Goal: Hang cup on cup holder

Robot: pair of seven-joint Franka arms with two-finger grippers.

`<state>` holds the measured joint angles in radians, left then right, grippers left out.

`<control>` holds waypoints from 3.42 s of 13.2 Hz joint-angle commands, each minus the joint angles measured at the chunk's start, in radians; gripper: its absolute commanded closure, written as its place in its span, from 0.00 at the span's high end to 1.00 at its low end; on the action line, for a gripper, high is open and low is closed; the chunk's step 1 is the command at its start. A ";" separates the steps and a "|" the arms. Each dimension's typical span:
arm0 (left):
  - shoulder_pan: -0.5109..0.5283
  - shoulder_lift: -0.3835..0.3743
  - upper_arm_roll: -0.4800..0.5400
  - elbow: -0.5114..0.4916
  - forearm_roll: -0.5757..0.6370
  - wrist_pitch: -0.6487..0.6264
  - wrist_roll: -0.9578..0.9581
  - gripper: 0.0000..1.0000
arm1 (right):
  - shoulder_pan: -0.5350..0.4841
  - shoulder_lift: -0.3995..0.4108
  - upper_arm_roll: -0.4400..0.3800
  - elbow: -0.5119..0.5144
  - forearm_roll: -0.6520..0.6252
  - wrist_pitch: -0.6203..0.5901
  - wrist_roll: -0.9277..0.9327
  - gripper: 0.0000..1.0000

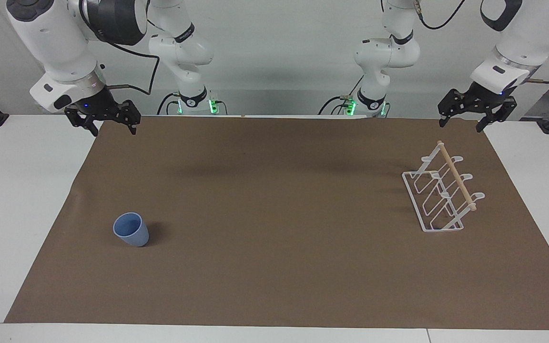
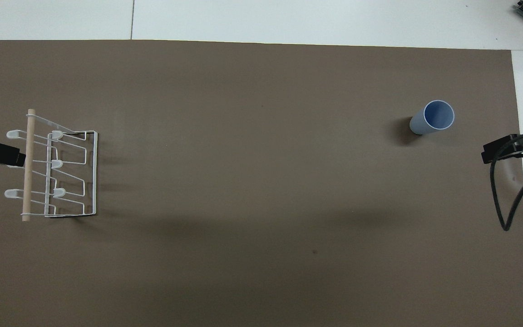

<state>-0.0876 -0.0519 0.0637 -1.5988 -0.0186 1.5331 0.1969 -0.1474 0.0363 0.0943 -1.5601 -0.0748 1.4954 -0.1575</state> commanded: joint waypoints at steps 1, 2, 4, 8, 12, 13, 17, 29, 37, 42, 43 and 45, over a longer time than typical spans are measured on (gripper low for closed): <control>-0.012 -0.022 0.007 -0.020 -0.004 0.002 -0.008 1.00 | -0.009 -0.026 0.004 -0.028 -0.005 -0.003 -0.004 1.00; -0.012 -0.022 0.007 -0.021 -0.004 0.002 -0.005 1.00 | -0.009 -0.026 0.004 -0.026 -0.005 0.003 -0.005 1.00; -0.012 -0.022 0.007 -0.021 -0.004 0.002 -0.005 1.00 | -0.011 -0.026 0.004 -0.026 -0.005 0.002 -0.011 1.00; -0.012 -0.022 0.007 -0.020 -0.004 0.005 -0.004 1.00 | -0.017 -0.023 0.002 -0.025 -0.005 0.049 -0.005 1.00; -0.012 -0.022 0.007 -0.020 -0.004 0.013 -0.004 1.00 | -0.020 -0.016 0.002 -0.029 -0.005 0.126 -0.013 1.00; -0.012 -0.022 0.007 -0.018 -0.004 0.013 -0.004 1.00 | -0.018 -0.018 0.004 -0.035 -0.003 0.132 -0.013 1.00; -0.014 -0.020 0.004 -0.018 -0.004 0.016 -0.002 1.00 | 0.006 -0.073 0.007 -0.240 -0.002 0.416 -0.007 1.00; -0.014 -0.020 0.004 -0.020 -0.004 0.010 -0.001 1.00 | 0.011 0.192 0.007 -0.357 0.033 0.993 0.015 1.00; -0.014 -0.022 0.004 -0.020 -0.004 0.009 0.003 1.00 | 0.048 0.272 0.010 -0.359 0.035 1.075 0.121 1.00; -0.014 -0.022 0.004 -0.020 -0.004 0.010 0.003 1.00 | 0.031 0.278 0.008 -0.360 0.033 1.079 0.056 1.00; -0.014 -0.022 0.004 -0.020 -0.004 0.010 0.003 1.00 | 0.031 0.278 0.008 -0.362 0.033 1.079 0.055 1.00; -0.014 -0.020 0.005 -0.020 -0.004 0.009 0.001 1.00 | 0.029 0.284 0.008 -0.362 0.033 1.079 0.055 1.00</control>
<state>-0.0883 -0.0520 0.0591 -1.5987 -0.0187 1.5359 0.1977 -0.1065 0.3133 0.0949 -1.9214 -0.0587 2.5596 -0.0721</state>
